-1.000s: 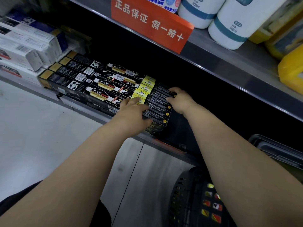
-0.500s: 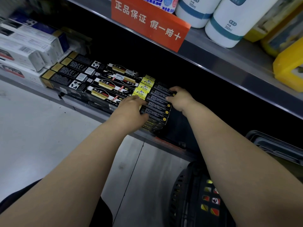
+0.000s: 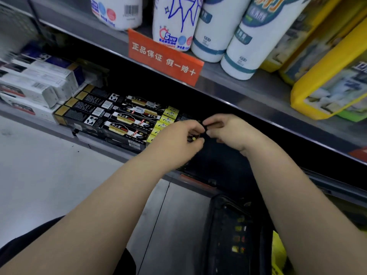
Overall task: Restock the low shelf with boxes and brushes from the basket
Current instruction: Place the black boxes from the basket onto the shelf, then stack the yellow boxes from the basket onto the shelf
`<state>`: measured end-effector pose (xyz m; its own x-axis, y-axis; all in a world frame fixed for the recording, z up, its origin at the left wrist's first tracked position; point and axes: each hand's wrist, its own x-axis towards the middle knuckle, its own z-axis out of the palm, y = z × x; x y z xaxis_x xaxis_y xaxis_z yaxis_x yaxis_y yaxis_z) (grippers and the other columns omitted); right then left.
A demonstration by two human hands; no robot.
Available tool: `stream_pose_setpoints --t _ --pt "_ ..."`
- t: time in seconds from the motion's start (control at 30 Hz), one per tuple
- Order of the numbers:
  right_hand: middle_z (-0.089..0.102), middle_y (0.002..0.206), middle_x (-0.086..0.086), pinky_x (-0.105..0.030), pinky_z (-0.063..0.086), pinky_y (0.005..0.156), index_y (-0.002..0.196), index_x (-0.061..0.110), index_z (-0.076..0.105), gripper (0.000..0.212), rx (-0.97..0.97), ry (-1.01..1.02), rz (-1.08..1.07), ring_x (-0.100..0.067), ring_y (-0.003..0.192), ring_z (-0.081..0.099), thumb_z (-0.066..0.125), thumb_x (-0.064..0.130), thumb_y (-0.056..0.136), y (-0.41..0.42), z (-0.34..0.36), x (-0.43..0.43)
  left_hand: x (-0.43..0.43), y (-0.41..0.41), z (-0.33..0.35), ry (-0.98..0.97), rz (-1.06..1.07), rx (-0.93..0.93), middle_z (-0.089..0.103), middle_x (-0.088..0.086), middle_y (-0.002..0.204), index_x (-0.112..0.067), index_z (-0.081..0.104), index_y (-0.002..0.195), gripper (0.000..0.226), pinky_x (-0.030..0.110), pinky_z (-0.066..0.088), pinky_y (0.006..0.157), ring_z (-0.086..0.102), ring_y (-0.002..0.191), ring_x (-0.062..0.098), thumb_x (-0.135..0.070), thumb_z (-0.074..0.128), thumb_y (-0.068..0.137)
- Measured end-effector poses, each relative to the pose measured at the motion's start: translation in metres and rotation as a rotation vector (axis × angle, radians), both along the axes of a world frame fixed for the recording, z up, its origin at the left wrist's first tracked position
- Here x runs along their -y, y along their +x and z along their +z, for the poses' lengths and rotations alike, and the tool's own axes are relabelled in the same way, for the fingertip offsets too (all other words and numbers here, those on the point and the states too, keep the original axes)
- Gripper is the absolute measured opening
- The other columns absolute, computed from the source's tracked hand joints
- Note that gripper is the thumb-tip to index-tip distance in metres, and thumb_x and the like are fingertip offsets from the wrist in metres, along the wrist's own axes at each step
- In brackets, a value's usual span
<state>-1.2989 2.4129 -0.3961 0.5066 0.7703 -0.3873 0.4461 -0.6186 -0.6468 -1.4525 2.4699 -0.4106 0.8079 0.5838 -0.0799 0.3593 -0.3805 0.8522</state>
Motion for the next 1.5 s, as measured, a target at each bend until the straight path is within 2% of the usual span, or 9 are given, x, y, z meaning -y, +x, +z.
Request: stream_pose_setpoints --t 0.17,0.4,0.57,0.67,0.73,0.87,1.1,1.3,1.5 --pt "0.07 0.096 0.003 -0.015 0.051 0.079 0.096 0.026 0.065 0.028 -0.202 0.267 0.054 -0.004 0.088 0.066 0.062 0.001 0.086 -0.019 0.044 0.097 0.037 0.005 0.028 0.17 -0.14 0.059 0.064 -0.01 0.106 -0.027 0.065 0.105 0.02 0.027 0.044 0.088 0.057 0.101 0.009 -0.027 0.059 0.087" --pt "0.069 0.082 -0.002 -0.013 0.051 0.073 0.094 0.013 0.064 0.021 -0.233 0.278 -0.194 -0.005 0.076 0.065 0.059 -0.005 0.086 -0.011 0.024 0.216 0.111 0.017 0.046 0.335 -0.537 0.039 0.059 -0.016 0.109 -0.031 0.061 0.112 0.022 0.022 0.037 0.09 0.047 0.107 0.005 -0.034 0.054 0.091" --pt "0.064 0.1 -0.007 -0.029 0.049 0.084 0.109 0.009 0.061 0.023 0.09 -0.173 -0.154 -0.017 0.091 0.061 0.063 0.009 0.086 -0.005 -0.037 0.271 0.148 0.025 0.044 0.367 -0.712 -0.064 0.057 -0.015 0.118 -0.032 0.058 0.117 0.025 0.026 0.043 0.091 0.051 0.107 0.004 -0.035 0.052 0.093" --pt "0.046 0.137 -0.011 -0.034 0.043 0.098 0.142 0.011 0.032 0.068 0.161 -0.599 0.092 -0.027 0.123 0.048 0.064 0.03 0.086 -0.021 -0.073 0.297 0.164 0.027 0.039 0.382 -0.751 -0.109 0.057 -0.018 0.113 -0.034 0.057 0.117 0.025 0.022 0.043 0.083 0.051 0.098 0.001 -0.036 0.051 0.093" --pt "0.04 0.141 -0.015 -0.037 0.042 0.096 0.148 0.009 0.012 0.073 0.202 -0.706 0.193 -0.032 0.126 0.045 0.056 0.019 0.091 -0.036 -0.087 0.303 0.173 0.027 0.037 0.359 -0.758 -0.123 0.055 -0.023 0.103 -0.034 0.058 0.115 0.023 0.02 0.043 0.079 0.05 0.093 -0.003 -0.036 0.052 0.092" --pt "0.055 0.121 -0.013 -0.032 0.045 0.076 0.138 0.007 0.028 0.062 0.199 -0.63 0.082 -0.03 0.111 0.056 0.06 0.02 0.086 -0.033 -0.083 0.302 0.189 0.03 0.036 0.166 -0.704 -0.17 0.055 -0.024 0.099 -0.03 0.054 0.12 0.027 0.022 0.048 0.084 0.055 0.095 -0.005 -0.032 0.052 0.093" --pt "0.063 0.092 0.005 -0.021 0.053 0.067 0.12 0.024 0.038 0.063 -0.179 0.041 -0.429 -0.007 0.078 0.063 0.078 0.03 0.071 -0.033 -0.013 0.318 0.205 0.036 0.036 -0.602 -0.331 -0.254 0.06 -0.009 0.104 -0.009 0.043 0.133 0.049 0.029 0.045 0.098 0.059 0.105 0.01 -0.035 0.052 0.093" --pt "0.056 0.115 0.012 -0.022 0.051 0.085 0.127 0.036 0.04 0.069 -0.181 0.264 -0.272 -0.002 0.101 0.059 0.079 0.02 0.074 -0.052 0.026 0.339 0.236 0.043 0.032 -1.045 -0.166 -0.179 0.071 0.012 0.1 -0.007 0.061 0.106 0.023 0.039 0.053 0.087 0.067 0.094 0.026 -0.025 0.052 0.094" --pt "0.05 0.134 0.018 -0.021 0.045 0.098 0.136 0.039 0.037 0.07 -0.359 0.352 -0.166 0.0 0.123 0.048 0.072 0.015 0.08 -0.054 0.032 0.358 0.244 0.056 0.031 -1.114 -0.041 -0.139 0.072 0.016 0.095 -0.005 0.067 0.104 0.039 0.039 0.059 0.066 0.071 0.08 0.028 -0.032 0.072 0.075"
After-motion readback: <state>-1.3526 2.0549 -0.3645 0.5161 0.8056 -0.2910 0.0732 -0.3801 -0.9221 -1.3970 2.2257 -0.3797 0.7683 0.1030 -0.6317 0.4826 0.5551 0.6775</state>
